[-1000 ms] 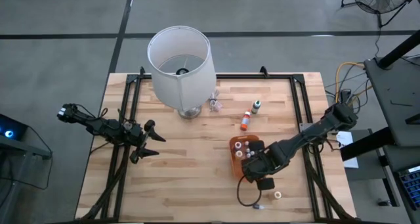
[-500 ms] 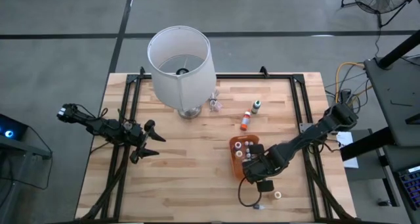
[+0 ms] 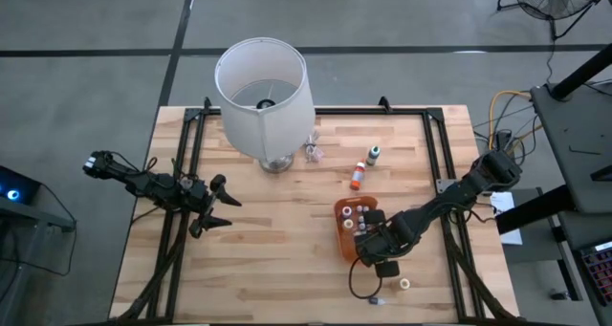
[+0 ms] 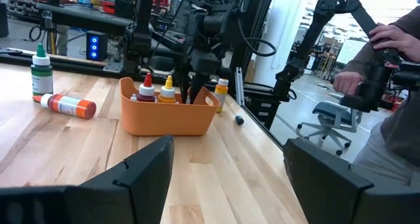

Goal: Pick & Place food coloring
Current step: Put the small food coloring bottle into the orange bin

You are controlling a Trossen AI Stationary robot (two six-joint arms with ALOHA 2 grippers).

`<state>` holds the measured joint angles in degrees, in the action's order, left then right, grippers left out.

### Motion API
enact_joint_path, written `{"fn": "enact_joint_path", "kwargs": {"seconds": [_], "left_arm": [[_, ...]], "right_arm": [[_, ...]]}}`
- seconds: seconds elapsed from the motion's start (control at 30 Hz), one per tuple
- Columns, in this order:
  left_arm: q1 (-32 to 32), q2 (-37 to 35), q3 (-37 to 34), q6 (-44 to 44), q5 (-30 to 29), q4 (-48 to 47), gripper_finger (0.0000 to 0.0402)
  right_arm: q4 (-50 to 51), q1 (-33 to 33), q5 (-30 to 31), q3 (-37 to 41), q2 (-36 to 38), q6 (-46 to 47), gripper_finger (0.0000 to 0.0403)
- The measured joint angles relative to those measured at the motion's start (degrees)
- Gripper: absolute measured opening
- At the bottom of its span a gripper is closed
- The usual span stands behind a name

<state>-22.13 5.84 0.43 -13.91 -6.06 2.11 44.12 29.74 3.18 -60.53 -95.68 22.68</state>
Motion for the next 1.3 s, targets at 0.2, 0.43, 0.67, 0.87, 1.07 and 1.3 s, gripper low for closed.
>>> {"fn": "enact_joint_path", "kwargs": {"seconds": [0.2,0.43,0.67,0.87,1.07,1.3], "left_arm": [[0.0,0.0,0.0,0.0,0.0,0.0,0.0259],[0.0,0.0,0.0,0.0,0.0,0.0,0.0258],[0.0,0.0,0.0,0.0,0.0,0.0,0.0259],[0.0,0.0,0.0,0.0,0.0,0.0,0.0259],[0.0,0.0,0.0,0.0,0.0,0.0,0.0258],[0.0,0.0,0.0,0.0,0.0,0.0,0.0259]], "right_arm": [[-0.4,0.0,0.0,0.2,0.0,-0.3,0.0062],[-0.6,-0.2,-0.1,0.2,0.0,-0.2,0.0105],[-0.5,-0.4,-0.2,0.1,0.1,0.2,0.0136],[0.8,-1.0,-0.2,-1.3,2.2,0.0,0.0157],[3.9,-1.3,-0.2,-4.1,5.7,-0.1,0.0172],[7.7,-1.2,-0.3,-9.5,8.2,2.7,0.0190]]}}
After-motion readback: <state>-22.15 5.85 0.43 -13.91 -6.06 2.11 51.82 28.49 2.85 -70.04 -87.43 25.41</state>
